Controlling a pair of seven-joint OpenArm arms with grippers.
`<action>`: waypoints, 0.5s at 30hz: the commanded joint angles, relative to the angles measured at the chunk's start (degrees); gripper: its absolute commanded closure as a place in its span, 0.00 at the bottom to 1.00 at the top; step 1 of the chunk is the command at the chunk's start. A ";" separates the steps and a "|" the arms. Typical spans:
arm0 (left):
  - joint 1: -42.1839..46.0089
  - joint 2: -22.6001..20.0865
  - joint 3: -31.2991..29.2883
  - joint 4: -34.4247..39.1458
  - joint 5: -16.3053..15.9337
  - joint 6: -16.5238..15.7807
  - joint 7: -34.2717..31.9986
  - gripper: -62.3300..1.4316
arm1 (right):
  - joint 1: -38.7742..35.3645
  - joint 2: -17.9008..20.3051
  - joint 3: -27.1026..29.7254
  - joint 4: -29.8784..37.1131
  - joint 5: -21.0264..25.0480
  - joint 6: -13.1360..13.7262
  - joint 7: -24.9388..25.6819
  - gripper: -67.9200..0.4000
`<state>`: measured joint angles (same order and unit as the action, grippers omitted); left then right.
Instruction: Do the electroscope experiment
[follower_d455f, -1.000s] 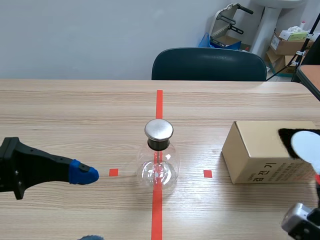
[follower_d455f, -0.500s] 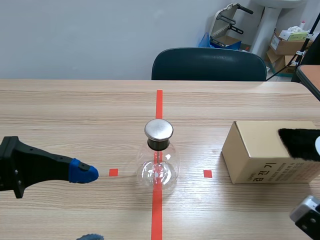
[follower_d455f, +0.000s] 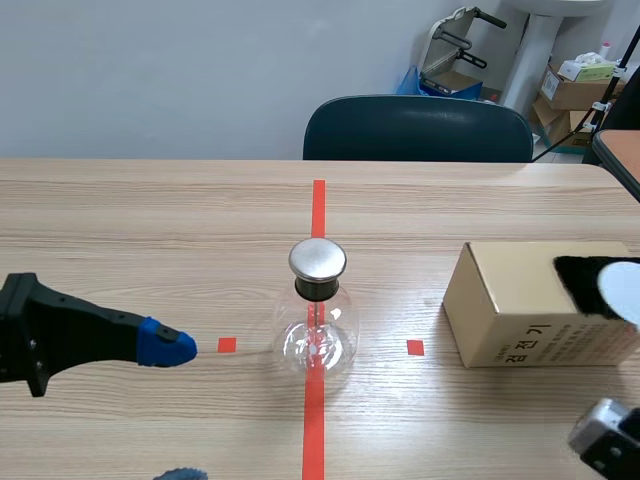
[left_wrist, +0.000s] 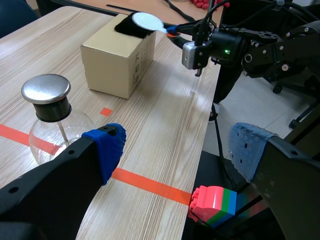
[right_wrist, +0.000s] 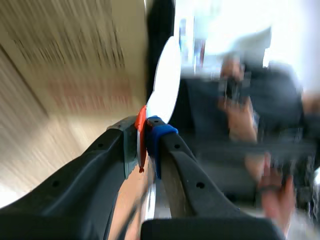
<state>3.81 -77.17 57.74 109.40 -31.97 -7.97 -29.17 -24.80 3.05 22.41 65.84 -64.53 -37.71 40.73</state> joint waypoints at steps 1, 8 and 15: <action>0.11 0.15 0.11 1.29 0.00 -0.15 -1.03 0.27 | 0.22 0.44 0.00 0.48 0.26 -0.15 2.78 0.98; 0.11 0.15 0.11 1.29 0.00 -0.15 -1.03 0.27 | 0.17 0.33 0.02 0.48 0.66 -0.11 -10.10 0.98; 0.13 0.15 0.11 1.29 0.00 -0.17 -0.98 0.27 | 0.17 0.39 0.00 0.48 0.35 -0.20 3.50 0.98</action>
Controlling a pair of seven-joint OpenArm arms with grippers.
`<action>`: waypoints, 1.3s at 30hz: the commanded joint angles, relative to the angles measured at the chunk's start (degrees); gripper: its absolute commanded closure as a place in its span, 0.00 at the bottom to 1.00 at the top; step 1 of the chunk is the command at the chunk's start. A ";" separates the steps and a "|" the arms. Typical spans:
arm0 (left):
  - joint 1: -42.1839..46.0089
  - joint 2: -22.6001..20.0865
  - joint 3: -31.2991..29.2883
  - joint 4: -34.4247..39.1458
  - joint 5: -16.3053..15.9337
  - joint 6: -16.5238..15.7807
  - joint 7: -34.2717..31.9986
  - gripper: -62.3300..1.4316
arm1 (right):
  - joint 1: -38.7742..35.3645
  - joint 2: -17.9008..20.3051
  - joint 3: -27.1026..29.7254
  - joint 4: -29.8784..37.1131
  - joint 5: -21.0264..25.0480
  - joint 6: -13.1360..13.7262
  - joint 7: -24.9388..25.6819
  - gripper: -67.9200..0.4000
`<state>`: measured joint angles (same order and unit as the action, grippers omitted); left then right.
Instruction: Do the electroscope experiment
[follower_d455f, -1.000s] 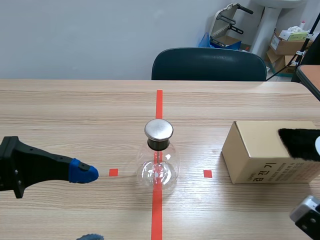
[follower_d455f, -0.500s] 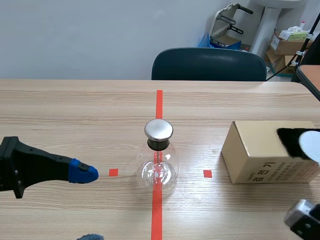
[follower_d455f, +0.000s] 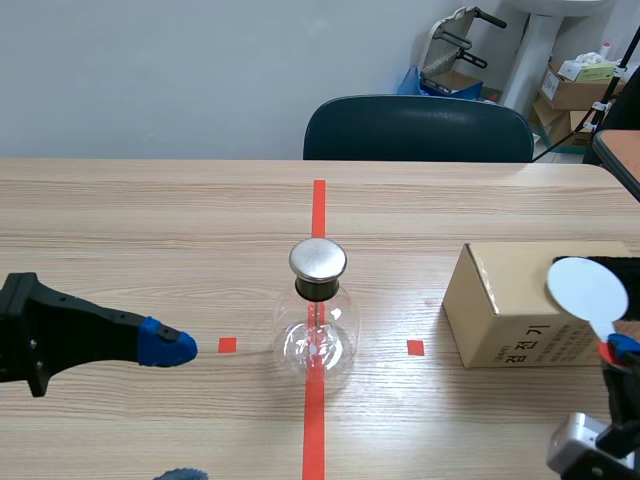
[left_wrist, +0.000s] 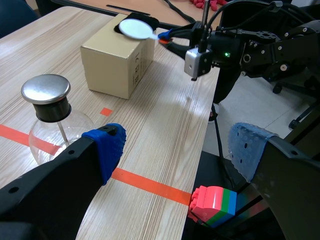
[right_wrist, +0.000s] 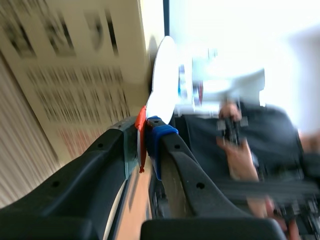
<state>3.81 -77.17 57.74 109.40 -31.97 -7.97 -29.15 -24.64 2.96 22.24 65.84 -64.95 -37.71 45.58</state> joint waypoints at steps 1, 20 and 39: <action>0.13 0.15 0.11 1.29 0.00 -0.17 -1.01 0.27 | 0.02 0.37 0.20 0.48 1.01 -0.20 -3.23 0.98; 0.11 0.15 0.04 1.29 0.00 -0.13 -1.05 0.27 | 0.00 0.55 0.20 0.48 1.03 -0.17 -10.27 0.98; 0.11 0.17 0.04 1.29 0.00 -0.13 -1.03 0.27 | 0.02 0.22 0.20 0.48 1.42 -1.62 -1.14 0.98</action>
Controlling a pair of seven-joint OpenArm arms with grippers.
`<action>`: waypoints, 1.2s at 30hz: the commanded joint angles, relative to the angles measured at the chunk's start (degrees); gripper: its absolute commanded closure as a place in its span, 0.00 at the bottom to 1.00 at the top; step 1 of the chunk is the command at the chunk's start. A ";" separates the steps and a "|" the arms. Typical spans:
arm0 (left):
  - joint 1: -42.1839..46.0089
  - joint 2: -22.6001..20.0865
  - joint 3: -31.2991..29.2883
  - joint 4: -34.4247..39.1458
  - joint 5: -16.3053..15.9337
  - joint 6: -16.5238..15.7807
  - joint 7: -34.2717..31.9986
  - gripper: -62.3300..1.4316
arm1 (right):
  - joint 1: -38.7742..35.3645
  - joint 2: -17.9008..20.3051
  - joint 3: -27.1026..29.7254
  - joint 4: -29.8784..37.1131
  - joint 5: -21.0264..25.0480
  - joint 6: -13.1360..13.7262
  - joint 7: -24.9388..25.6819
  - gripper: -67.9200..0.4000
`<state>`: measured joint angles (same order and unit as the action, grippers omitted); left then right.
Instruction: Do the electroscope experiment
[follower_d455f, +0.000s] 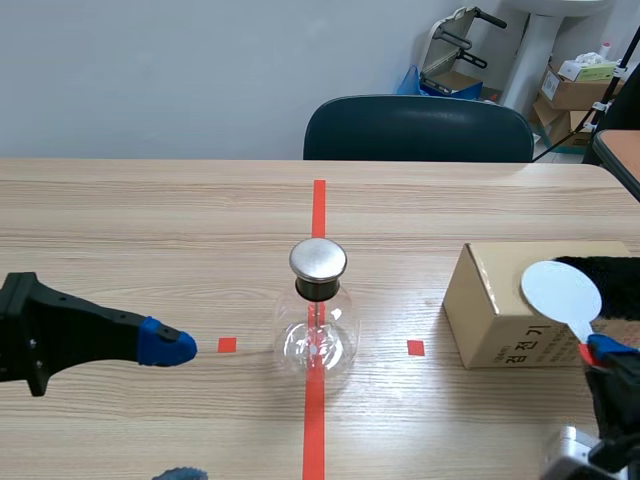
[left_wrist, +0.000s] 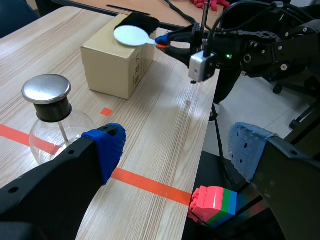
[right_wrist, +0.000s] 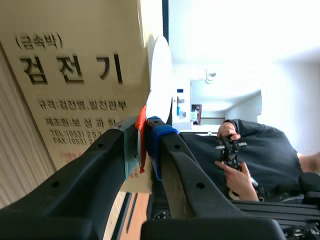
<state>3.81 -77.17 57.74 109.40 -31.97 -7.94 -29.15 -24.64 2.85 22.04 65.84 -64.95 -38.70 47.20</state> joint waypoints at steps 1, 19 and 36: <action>0.13 0.17 0.04 1.29 0.00 -0.17 -1.01 0.27 | 0.02 0.22 0.39 0.48 1.57 -0.72 -6.97 0.98; 0.13 0.17 0.04 1.29 0.02 -0.15 -0.79 0.27 | -0.31 0.66 0.37 0.48 0.57 -0.46 -11.61 0.98; 0.13 0.17 0.04 1.29 0.02 -0.15 -0.83 0.27 | -0.28 0.74 0.39 0.48 1.03 -0.52 -2.12 0.98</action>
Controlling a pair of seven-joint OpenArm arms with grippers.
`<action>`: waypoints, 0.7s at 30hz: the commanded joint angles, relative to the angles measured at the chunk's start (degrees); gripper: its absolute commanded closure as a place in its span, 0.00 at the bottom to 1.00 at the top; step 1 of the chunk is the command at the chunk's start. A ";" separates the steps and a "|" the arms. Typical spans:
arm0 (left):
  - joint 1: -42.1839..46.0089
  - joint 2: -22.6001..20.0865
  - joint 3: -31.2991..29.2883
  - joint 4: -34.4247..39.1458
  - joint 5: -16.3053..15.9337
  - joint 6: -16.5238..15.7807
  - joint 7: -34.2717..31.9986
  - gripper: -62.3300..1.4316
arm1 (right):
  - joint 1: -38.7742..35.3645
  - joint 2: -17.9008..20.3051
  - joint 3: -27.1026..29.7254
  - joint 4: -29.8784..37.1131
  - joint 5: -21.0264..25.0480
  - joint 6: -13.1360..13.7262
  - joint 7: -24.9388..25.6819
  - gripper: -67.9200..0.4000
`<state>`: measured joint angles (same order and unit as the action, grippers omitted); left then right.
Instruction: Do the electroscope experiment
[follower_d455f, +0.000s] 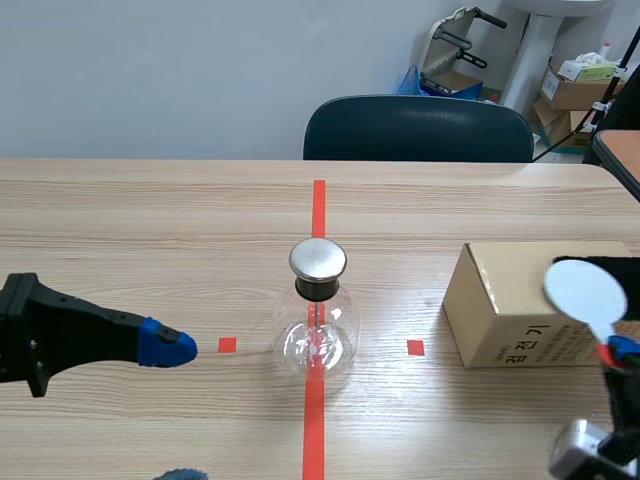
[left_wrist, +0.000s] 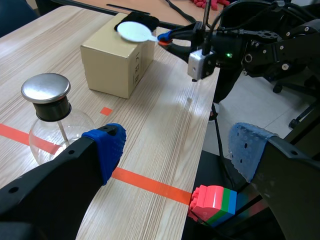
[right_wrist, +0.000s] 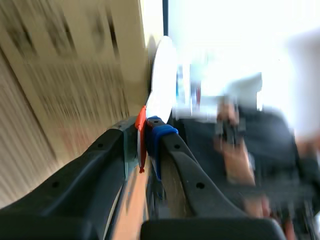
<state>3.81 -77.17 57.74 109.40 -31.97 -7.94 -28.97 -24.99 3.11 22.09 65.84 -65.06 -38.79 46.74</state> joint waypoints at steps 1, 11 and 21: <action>0.13 0.17 0.04 1.29 0.02 -0.15 -1.01 0.27 | 0.07 0.48 0.35 0.48 1.60 -0.44 -3.89 0.98; 0.13 0.17 0.04 1.29 0.02 -0.15 -1.01 0.27 | 0.07 0.39 0.33 0.48 0.79 -0.42 -3.28 0.98; 0.13 0.17 0.04 1.29 0.02 -0.15 -1.01 0.27 | 0.04 0.52 0.33 0.48 1.07 -0.57 -13.79 0.98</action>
<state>3.81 -77.17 57.74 109.40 -31.97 -7.94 -28.99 -24.97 3.03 22.48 65.84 -63.72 -38.96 30.52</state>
